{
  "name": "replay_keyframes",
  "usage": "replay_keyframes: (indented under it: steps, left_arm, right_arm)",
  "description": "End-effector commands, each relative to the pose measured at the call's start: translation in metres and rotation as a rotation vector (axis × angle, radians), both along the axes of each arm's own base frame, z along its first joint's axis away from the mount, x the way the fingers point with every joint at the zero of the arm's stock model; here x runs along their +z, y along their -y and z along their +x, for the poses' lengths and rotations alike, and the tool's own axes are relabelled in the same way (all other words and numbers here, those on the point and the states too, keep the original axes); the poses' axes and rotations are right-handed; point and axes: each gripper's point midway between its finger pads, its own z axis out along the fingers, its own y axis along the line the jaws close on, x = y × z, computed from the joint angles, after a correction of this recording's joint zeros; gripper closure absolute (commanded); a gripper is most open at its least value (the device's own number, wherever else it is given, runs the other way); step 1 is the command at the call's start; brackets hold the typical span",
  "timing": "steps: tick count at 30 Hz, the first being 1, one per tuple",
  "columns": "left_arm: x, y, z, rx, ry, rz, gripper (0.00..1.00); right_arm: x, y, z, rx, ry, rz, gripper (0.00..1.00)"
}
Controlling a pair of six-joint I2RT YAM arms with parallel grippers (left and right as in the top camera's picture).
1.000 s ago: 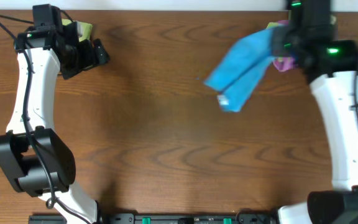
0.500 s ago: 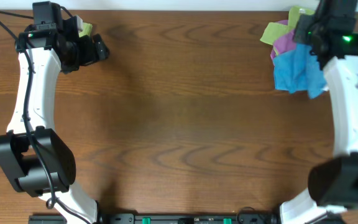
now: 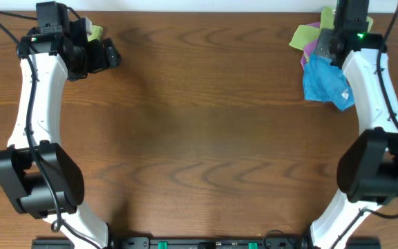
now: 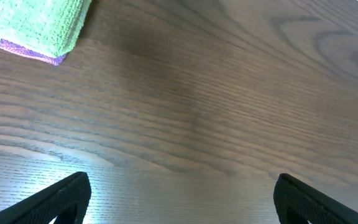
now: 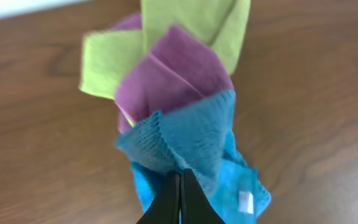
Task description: Fold the cloth
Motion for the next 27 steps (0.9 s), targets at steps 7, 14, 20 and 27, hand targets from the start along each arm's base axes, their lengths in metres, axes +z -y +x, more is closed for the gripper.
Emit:
replay_keyframes:
  steps: [7, 14, 20, 27]
  left_arm:
    - [-0.005, -0.001, -0.006, -0.017, -0.033, 0.015, 0.05]
    - [-0.011, 0.011, -0.022, -0.063, -0.096, 0.017, 0.05]
    - [-0.007, 0.032, -0.040, -0.118, -0.140, 0.018, 0.05]
    - [0.016, 0.056, -0.063, -0.196, -0.119, 0.057, 0.05]
  right_arm:
    - [-0.034, -0.001, -0.022, -0.034, -0.137, 0.083, 0.01]
    - [-0.006, -0.044, -0.033, 0.068, -0.122, 0.154, 0.01]
    - [0.055, -0.082, -0.061, 0.179, -0.066, 0.087, 0.01]
    - [0.034, -0.110, -0.116, 0.261, -0.126, 0.166, 0.01]
